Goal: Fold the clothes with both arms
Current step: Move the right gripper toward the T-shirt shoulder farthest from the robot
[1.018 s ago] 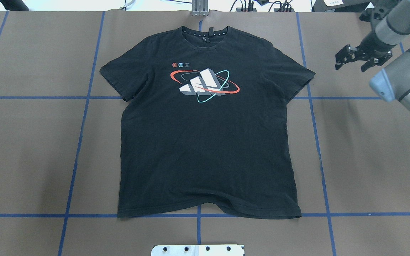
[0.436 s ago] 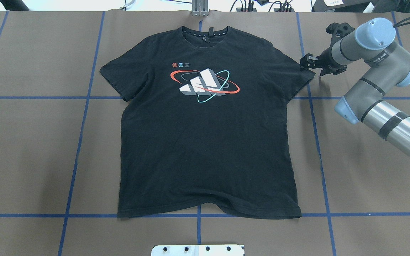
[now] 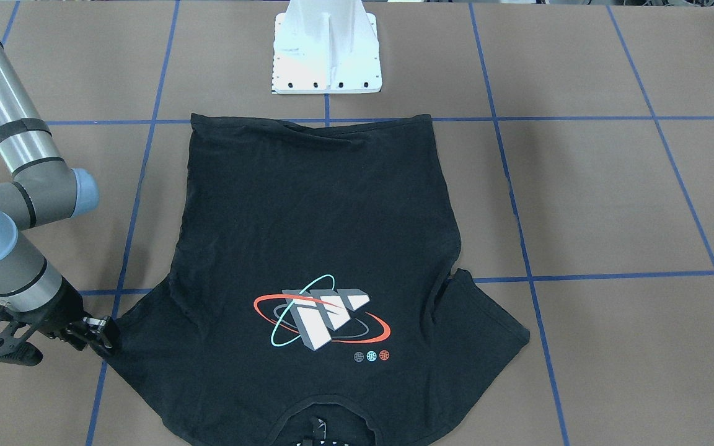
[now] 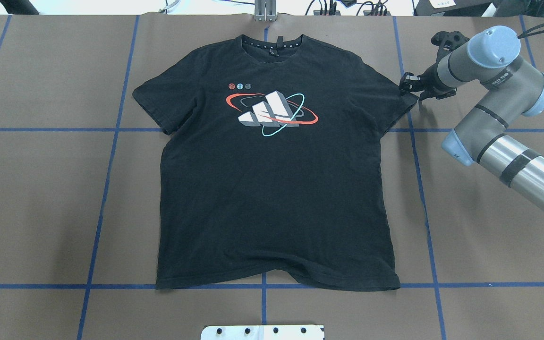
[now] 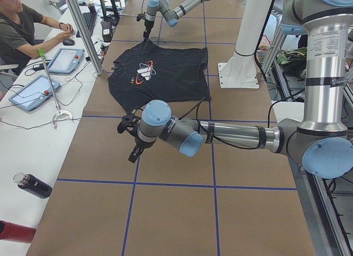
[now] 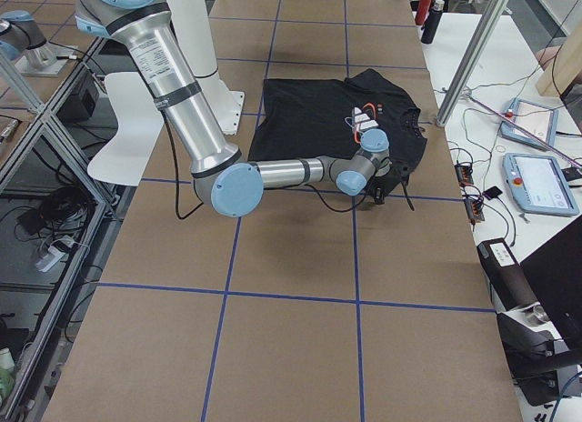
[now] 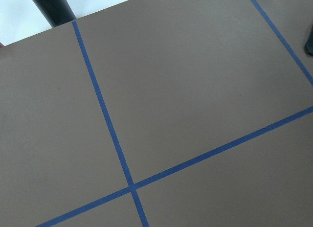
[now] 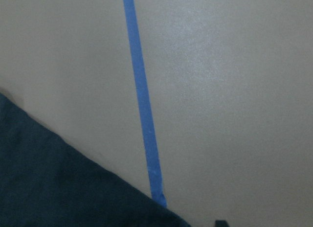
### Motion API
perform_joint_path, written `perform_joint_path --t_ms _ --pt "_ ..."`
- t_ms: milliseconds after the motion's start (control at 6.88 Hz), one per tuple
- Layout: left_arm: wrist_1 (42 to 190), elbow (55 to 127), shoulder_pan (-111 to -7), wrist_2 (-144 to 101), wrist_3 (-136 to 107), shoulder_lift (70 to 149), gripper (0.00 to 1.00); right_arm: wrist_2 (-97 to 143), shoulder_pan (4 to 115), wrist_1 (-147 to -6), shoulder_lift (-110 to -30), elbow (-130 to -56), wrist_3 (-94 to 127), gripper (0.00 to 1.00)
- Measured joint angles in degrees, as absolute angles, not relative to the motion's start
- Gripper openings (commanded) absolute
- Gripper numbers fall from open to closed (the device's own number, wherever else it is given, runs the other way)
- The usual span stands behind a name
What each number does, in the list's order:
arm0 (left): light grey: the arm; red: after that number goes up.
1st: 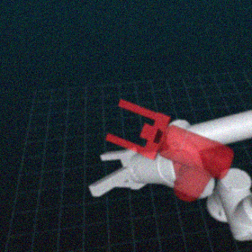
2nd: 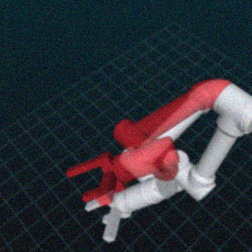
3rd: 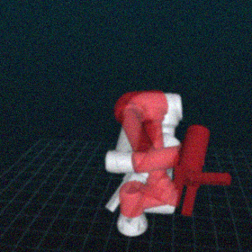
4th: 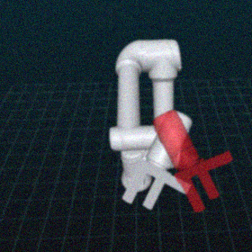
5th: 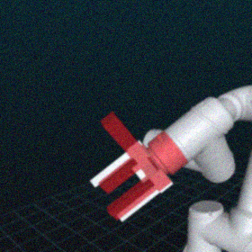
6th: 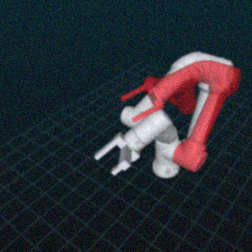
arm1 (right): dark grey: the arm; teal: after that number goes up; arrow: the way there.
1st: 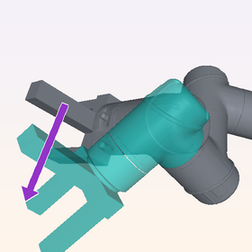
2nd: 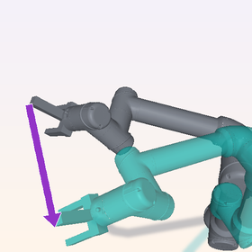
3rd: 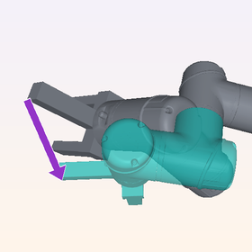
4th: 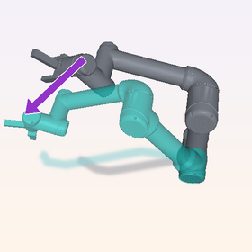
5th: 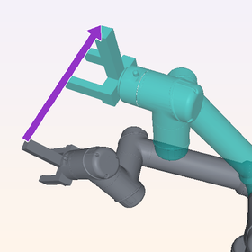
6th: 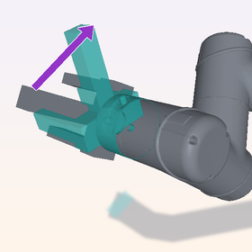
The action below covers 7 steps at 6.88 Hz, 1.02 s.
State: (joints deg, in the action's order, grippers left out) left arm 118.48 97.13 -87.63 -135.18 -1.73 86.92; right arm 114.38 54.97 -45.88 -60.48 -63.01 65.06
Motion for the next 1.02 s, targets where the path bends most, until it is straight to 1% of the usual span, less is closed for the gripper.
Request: perform_joint_path --t_ms 145,436,1018 --pt "118.5 97.2 -87.6 -135.2 -1.8 86.9 1.00 114.4 55.0 -45.9 -60.5 -63.2 65.2 0.00" --pt "118.5 97.2 -87.6 -135.2 -1.8 86.9 1.00 114.5 55.1 -45.8 -60.9 -63.9 65.4 0.00" --pt "118.5 97.5 -87.5 -135.3 -1.8 87.0 1.00 115.2 54.4 -46.6 -60.0 -68.1 68.8 0.00"
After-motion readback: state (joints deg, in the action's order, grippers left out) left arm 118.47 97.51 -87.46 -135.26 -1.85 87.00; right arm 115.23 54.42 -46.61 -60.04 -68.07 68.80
